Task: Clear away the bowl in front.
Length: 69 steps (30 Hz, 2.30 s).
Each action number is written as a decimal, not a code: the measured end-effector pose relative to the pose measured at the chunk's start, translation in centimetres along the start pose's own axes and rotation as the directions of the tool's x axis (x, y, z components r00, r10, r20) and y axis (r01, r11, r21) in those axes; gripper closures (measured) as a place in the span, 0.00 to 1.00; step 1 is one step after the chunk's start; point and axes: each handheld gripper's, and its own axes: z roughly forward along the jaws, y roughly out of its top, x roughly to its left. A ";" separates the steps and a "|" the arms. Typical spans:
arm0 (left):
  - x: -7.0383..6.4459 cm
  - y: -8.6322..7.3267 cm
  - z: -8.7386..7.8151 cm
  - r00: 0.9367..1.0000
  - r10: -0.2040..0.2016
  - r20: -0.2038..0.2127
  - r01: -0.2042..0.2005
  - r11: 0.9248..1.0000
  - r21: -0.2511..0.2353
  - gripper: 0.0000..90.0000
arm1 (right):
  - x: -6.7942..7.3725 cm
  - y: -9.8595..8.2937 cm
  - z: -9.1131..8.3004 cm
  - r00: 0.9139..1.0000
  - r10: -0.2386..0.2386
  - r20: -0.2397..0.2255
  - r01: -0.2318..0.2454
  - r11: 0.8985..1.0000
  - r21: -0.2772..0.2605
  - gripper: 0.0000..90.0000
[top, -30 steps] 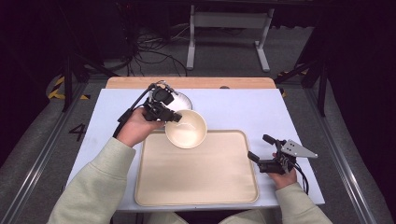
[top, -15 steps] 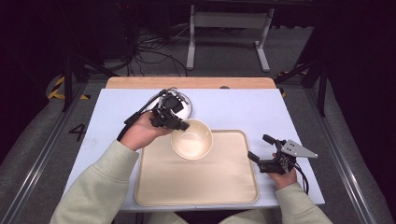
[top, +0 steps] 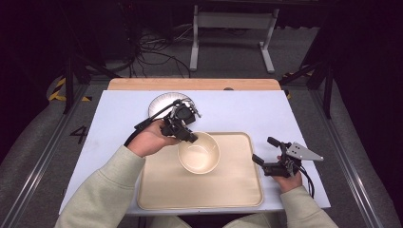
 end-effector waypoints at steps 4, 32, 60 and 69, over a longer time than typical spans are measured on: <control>-0.1 0.0 0.7 1.000 0.005 0.008 -0.005 1.000 0.019 0.91 | 0.0 0.0 0.0 1.000 0.001 -0.001 -0.001 1.000 0.000 0.02; -0.8 -0.1 4.2 1.000 0.021 0.018 -0.022 0.995 0.095 0.91 | 0.0 0.0 0.0 1.000 0.003 -0.003 -0.003 1.000 0.002 0.02; -0.8 -0.2 5.7 1.000 0.023 0.014 -0.025 0.992 0.127 0.91 | 0.0 0.0 0.0 1.000 0.004 -0.003 -0.004 1.000 -0.001 0.02; -0.6 -0.4 5.8 1.000 0.023 0.013 -0.024 0.991 0.131 0.92 | 0.0 0.0 0.0 1.000 0.003 -0.004 -0.003 1.000 0.000 0.02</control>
